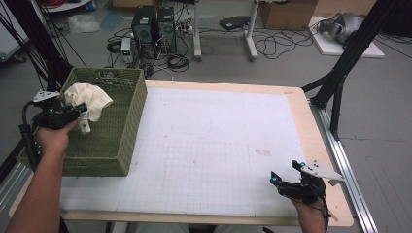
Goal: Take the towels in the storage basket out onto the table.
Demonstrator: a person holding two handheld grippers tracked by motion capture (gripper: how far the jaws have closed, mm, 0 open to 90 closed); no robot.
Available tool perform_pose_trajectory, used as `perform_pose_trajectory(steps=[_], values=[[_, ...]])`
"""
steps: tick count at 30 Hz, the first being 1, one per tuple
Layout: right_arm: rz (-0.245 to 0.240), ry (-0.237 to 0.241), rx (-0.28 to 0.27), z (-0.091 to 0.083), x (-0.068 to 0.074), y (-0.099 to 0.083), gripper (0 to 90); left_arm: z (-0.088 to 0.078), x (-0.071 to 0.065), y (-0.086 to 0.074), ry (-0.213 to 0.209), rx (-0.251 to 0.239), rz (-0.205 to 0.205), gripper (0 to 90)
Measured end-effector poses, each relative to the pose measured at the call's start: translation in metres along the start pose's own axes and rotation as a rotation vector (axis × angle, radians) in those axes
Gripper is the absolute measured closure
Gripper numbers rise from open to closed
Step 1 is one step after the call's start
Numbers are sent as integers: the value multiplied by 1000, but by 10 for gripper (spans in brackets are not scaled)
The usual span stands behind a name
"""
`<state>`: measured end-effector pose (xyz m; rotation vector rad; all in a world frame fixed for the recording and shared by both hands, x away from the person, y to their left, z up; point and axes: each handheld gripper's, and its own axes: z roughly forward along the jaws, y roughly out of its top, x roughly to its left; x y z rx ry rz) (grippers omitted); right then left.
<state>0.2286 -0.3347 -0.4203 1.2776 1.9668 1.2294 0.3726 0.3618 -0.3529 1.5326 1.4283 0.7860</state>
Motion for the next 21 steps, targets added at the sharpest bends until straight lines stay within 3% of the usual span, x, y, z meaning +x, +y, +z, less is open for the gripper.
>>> perform_pose_trajectory(steps=[12, 16, 21], values=[[-5, 10, -1, 3, 3, 2, 97, -32, -17, 21, -95, -191, 23, 731], [-5, 14, 0, 4, 3, 3, 97, -41, -28, 34, -129, -224, 60, 731], [-5, 14, -2, 4, 3, 3, 97, -46, -41, 42, -173, -251, 73, 731]])
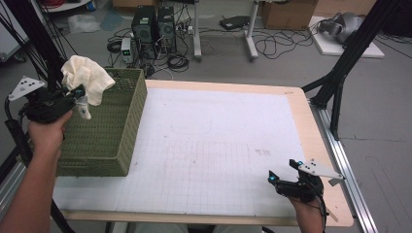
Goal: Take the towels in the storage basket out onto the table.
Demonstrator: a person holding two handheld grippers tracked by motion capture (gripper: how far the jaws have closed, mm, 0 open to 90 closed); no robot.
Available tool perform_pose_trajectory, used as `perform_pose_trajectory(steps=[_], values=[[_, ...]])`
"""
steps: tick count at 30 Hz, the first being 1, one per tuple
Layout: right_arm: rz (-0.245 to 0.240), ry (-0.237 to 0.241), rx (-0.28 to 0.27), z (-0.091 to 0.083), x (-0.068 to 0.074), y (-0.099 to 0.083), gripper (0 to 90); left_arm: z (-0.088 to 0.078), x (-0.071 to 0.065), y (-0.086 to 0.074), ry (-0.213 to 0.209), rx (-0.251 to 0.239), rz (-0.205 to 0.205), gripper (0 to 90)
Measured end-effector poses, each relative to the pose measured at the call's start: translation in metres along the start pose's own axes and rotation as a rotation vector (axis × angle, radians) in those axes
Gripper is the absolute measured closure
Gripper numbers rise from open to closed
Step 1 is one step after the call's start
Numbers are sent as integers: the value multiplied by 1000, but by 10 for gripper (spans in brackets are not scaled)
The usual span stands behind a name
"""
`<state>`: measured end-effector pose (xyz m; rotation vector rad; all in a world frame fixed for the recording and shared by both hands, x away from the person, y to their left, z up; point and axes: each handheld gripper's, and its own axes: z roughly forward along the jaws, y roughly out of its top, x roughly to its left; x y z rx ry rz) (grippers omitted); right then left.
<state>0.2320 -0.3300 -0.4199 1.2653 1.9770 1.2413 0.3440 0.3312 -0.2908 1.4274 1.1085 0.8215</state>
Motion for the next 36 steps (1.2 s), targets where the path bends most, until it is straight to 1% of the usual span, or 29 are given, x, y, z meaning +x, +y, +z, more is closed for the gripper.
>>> perform_pose_trajectory(steps=[2, 3, 4, 6, 9, 11, 13, 17, 21, 24, 27, 31, 32, 33, 36], values=[[-6, 1, -2, 0, -1, 0, 97, 0, -6, 2, -24, -9, 2, 731], [-6, 1, -2, 0, -1, 0, 97, 1, -11, 3, -42, -15, 11, 731], [4, 2, -4, 0, 0, 0, 97, 1, -16, 4, -61, -22, 15, 731], [8, 5, -2, 0, 0, 1, 97, 2, -25, 6, -100, -30, 18, 731], [9, 10, -2, 0, 1, 1, 97, 4, -41, 10, -155, -46, 34, 730], [7, 9, -3, 0, 1, 1, 97, 4, -52, 12, -187, -58, 40, 730], [4, 10, -6, 0, 1, 1, 97, 5, -63, 14, -214, -64, 56, 730], [2, 11, -5, 0, 1, 2, 97, 9, -83, 13, -267, -62, 73, 729], [1, 12, -7, 1, 2, 2, 97, 13, -101, 8, -312, -70, 72, 728], [-1, 12, -9, 1, 2, 2, 97, 17, -114, 3, -347, -58, 77, 728], [-1, 11, -11, 1, 3, 2, 97, 22, -127, -3, -385, -34, 89, 728], [-6, 13, -8, 2, 4, 3, 97, 27, -146, -12, -434, -12, 95, 727], [-8, 14, -7, 2, 4, 3, 97, 28, -149, -14, -444, -6, 100, 727], [-8, 14, -4, 2, 4, 3, 97, 30, -156, -17, -460, 4, 106, 727], [-11, 15, -8, 2, 4, 3, 97, 35, -171, -25, -486, 27, 125, 727]])
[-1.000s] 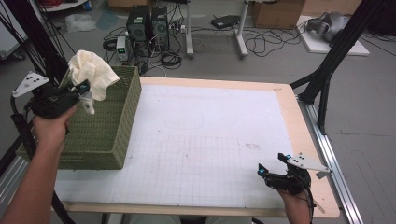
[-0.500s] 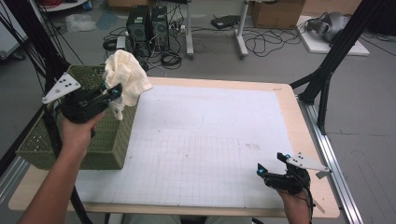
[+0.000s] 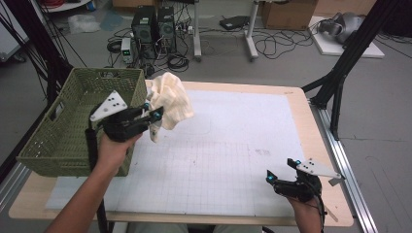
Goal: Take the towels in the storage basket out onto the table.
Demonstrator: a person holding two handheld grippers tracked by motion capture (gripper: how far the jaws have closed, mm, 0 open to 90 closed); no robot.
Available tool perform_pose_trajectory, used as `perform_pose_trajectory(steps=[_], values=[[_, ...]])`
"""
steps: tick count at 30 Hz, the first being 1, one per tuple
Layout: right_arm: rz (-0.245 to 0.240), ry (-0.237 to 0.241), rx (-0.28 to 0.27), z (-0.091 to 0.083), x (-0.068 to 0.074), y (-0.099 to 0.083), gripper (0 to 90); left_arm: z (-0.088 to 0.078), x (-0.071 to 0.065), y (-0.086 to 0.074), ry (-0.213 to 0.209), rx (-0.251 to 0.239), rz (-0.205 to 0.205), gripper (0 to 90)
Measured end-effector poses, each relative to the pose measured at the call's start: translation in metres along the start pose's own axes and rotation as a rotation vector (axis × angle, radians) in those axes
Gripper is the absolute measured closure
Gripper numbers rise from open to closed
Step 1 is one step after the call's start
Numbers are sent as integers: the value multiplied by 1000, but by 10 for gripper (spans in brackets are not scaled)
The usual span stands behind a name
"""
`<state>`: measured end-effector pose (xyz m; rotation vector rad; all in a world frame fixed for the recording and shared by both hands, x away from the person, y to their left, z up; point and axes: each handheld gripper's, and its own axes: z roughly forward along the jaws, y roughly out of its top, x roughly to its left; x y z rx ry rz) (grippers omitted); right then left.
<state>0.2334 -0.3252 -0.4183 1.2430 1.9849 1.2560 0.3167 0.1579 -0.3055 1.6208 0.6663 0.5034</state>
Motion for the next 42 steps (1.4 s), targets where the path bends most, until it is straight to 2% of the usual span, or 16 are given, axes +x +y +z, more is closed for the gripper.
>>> perform_pose_trajectory(steps=[7, 15, 19, 26, 28, 31, 34, 36, 38, 42], values=[[3, 1, 3, 0, 1, 0, 97, 36, -26, -24, -61, 91, 22, 726], [4, 0, 5, 1, 0, 0, 97, 78, -55, -63, -146, 230, 44, 724], [0, -1, 6, 1, 0, 0, 97, 92, -69, -81, -176, 273, 53, 723], [-4, 4, 11, 2, 1, 0, 97, 114, -90, -98, -210, 329, 72, 717], [-6, 6, 10, 2, 1, 0, 97, 120, -92, -103, -213, 347, 66, 711], [-5, 6, 12, 2, 1, 0, 97, 128, -94, -111, -217, 373, 31, 657], [-16, 5, 15, 3, 0, 0, 97, 131, -92, -114, -203, 396, -8, 461], [-10, 4, 17, 2, 1, -1, 97, 128, -89, -112, -186, 385, -14, 373], [-11, 3, 17, 3, 0, -1, 97, 122, -84, -109, -168, 362, -5, 327], [-6, 7, 20, 3, 1, -1, 97, 105, -71, -103, -135, 312, -4, 330]])
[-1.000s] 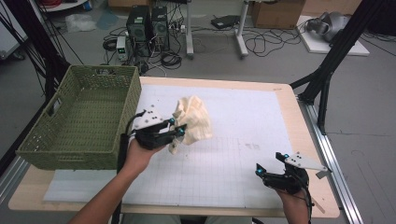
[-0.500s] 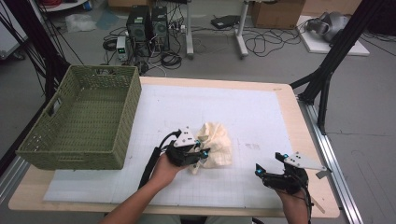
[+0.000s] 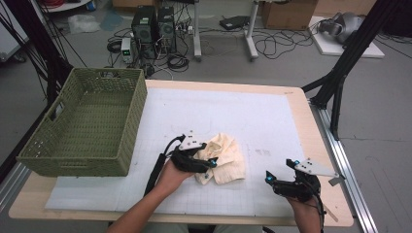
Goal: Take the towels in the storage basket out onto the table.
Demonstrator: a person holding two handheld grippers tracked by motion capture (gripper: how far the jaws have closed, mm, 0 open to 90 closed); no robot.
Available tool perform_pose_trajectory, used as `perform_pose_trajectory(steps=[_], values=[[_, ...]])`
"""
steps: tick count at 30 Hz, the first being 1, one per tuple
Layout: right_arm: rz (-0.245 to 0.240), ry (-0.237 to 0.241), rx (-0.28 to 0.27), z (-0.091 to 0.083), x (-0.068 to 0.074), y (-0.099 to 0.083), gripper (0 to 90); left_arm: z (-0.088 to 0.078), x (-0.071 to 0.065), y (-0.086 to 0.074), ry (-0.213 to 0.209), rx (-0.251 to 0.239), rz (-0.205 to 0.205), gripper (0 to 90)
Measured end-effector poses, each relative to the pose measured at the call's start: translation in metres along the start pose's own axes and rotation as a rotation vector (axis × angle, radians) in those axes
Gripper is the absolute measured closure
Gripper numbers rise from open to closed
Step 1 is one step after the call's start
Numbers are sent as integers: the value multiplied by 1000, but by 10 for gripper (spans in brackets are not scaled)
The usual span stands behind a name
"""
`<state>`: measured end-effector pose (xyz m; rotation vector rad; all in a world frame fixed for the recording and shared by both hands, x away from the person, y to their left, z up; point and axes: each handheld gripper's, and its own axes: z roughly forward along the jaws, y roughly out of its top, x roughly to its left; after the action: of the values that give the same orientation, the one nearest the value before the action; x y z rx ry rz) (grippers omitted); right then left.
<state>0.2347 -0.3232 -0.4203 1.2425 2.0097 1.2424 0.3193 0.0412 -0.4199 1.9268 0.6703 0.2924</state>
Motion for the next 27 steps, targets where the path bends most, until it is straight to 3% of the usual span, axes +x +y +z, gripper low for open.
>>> perform_pose_trajectory(steps=[7, 13, 17, 22, 27], values=[[-14, 12, -1, 3, 4, 1, 97, -38, 23, -8, 43, -89, -37, 343], [-42, 29, 7, 10, 13, 5, 97, -58, 39, -22, 72, -119, -72, 357], [-94, 50, 18, 20, 23, 10, 97, -62, 44, -26, 75, -131, -78, 370], [-137, 112, 45, 38, 38, 19, 97, -61, 46, -30, 74, -117, -71, 362], [-228, 191, 87, 67, 61, 32, 140, -63, 49, -32, 117, -107, -88, 282]])
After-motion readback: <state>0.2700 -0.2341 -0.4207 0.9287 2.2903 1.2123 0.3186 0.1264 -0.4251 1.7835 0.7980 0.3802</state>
